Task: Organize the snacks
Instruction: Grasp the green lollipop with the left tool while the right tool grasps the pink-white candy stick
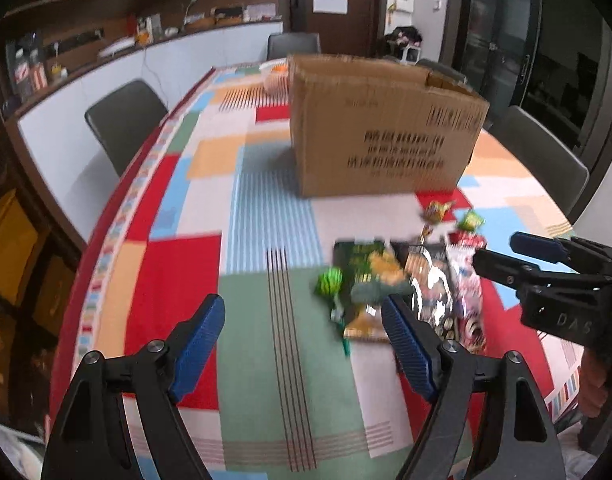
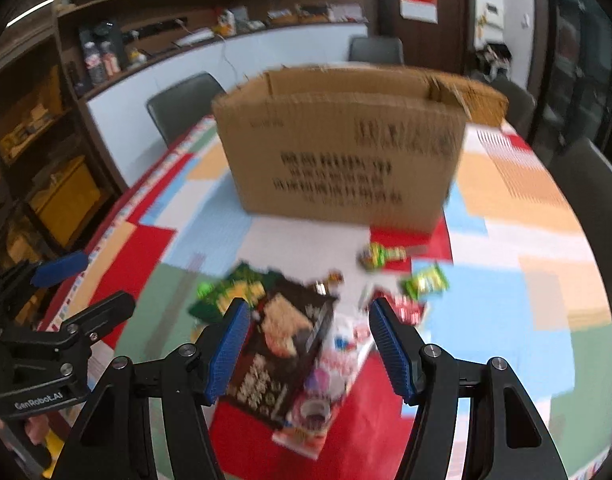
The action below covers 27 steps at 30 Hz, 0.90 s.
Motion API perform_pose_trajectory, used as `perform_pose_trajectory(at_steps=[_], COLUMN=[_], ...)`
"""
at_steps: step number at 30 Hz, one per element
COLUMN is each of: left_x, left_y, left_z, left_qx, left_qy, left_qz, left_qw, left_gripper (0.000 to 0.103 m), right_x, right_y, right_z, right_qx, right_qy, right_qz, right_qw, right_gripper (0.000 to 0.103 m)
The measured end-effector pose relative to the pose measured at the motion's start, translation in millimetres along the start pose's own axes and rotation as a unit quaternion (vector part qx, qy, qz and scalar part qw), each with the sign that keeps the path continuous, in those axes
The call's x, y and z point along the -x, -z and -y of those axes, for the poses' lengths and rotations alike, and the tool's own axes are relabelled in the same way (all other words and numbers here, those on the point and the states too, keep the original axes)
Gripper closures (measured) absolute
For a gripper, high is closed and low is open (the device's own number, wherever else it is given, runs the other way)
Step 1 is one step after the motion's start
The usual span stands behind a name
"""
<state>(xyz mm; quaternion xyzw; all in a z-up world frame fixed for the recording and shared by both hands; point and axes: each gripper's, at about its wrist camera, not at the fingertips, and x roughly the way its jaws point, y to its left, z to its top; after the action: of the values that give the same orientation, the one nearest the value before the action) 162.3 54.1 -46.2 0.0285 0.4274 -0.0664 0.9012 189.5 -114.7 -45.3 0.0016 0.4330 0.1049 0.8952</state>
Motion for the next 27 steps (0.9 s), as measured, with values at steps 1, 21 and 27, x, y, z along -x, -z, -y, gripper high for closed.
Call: perform_pose_trajectory(at_steps=[1,21,27], left_x=[-3,-65,-81], left_y=[3,5,-3], left_z=[0,-6,-6], left_qx=[0.001,0.012,0.014], left_qy=[0.000,0.032,0.051], left_qz=[-0.006,-0.051,-0.054], left_qw=[1.0000,0.9981,0.9971], left_gripper=[0.024,0.047,0.051], right_x=[-3,-43,-52], right_y=[5,27,26], right_z=[2,18,18], right_qx=[-0.010,-0.053,-0.054], right_qy=[0.006,0.045,0.054], right_qz=[-0.010,-0.095,-0.107], right_qw=[1.000,0.993,0.991], right_gripper=[0.040,0.041,0.045])
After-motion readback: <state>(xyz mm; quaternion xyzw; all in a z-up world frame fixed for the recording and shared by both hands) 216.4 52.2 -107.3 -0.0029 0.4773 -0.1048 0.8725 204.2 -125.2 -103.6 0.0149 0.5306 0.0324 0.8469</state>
